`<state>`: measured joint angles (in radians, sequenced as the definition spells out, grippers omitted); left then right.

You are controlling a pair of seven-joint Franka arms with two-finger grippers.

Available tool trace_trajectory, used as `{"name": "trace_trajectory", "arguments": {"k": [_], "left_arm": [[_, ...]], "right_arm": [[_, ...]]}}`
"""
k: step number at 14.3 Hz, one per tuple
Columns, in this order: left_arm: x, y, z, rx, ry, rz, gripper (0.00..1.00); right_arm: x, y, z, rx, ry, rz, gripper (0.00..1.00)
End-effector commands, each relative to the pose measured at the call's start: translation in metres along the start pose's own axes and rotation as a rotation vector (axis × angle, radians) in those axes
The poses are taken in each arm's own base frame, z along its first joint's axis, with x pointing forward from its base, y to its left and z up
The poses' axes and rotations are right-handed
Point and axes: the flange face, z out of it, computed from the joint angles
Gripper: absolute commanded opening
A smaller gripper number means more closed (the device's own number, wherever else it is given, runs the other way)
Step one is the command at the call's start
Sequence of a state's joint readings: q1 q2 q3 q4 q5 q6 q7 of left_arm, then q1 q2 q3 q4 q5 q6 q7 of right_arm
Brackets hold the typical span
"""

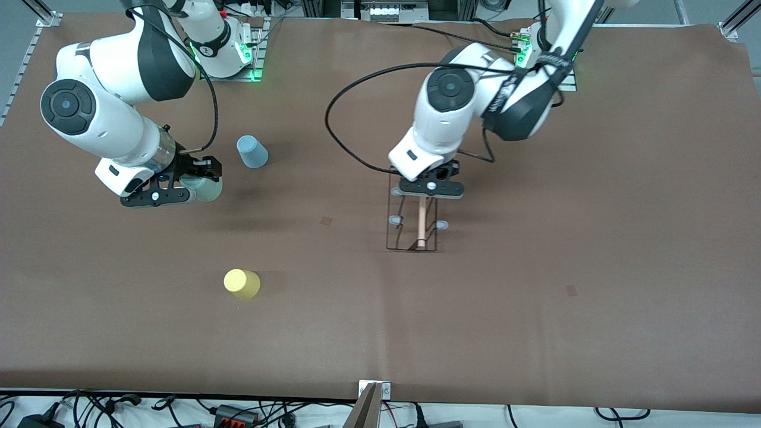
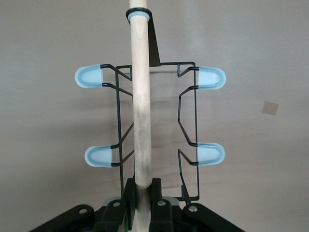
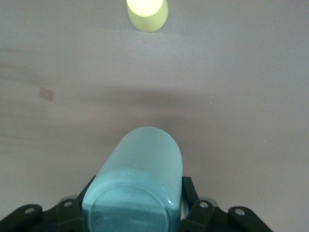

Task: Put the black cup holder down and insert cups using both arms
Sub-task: 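Carry the rack with the left gripper to the table middle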

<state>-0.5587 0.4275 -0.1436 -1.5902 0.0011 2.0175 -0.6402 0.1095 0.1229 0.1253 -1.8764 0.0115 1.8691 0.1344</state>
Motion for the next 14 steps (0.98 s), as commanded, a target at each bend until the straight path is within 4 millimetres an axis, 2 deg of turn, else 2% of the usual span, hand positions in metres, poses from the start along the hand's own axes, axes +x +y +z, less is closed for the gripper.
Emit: {"name": "trace_trajectory", "arguments": {"k": [1, 4, 7, 8, 9, 10, 11, 13, 14], "left_arm": [[0.002, 0.022, 0.008, -0.005, 0.045, -0.004, 0.01], [-0.004, 0.035, 0.023, 0.035, 0.083, 0.006, 0.01], [-0.008, 0.041, 0.027, 0.04, 0.082, -0.029, 0.02], [-0.009, 0.042, 0.027, 0.04, 0.082, -0.037, 0.06], [-0.01, 0.043, 0.029, 0.042, 0.08, -0.035, 0.3], [-0.009, 0.042, 0.028, 0.041, 0.083, -0.034, 0.86], [-0.008, 0.041, 0.026, 0.044, 0.09, -0.02, 1.0], [-0.004, 0.034, 0.016, 0.045, 0.1, -0.023, 1.0], [0.0, 0.028, 0.003, 0.041, 0.112, -0.033, 1.0]], "right_arm": [[0.0, 0.002, -0.003, -0.005, -0.013, -0.007, 0.03], [-0.001, 0.001, -0.004, -0.005, -0.012, -0.008, 0.03], [0.0, 0.002, -0.003, -0.004, -0.01, -0.007, 0.03], [0.001, 0.001, -0.003, -0.004, -0.006, 0.0, 0.03], [0.001, 0.001, -0.003, -0.004, -0.004, 0.003, 0.03], [0.001, 0.0, -0.003, 0.002, -0.002, 0.006, 0.03], [0.001, -0.001, -0.002, 0.007, -0.006, 0.009, 0.03], [0.002, -0.003, 0.001, 0.013, -0.008, 0.017, 0.03], [0.003, -0.006, 0.001, 0.015, -0.006, 0.043, 0.03]]}}
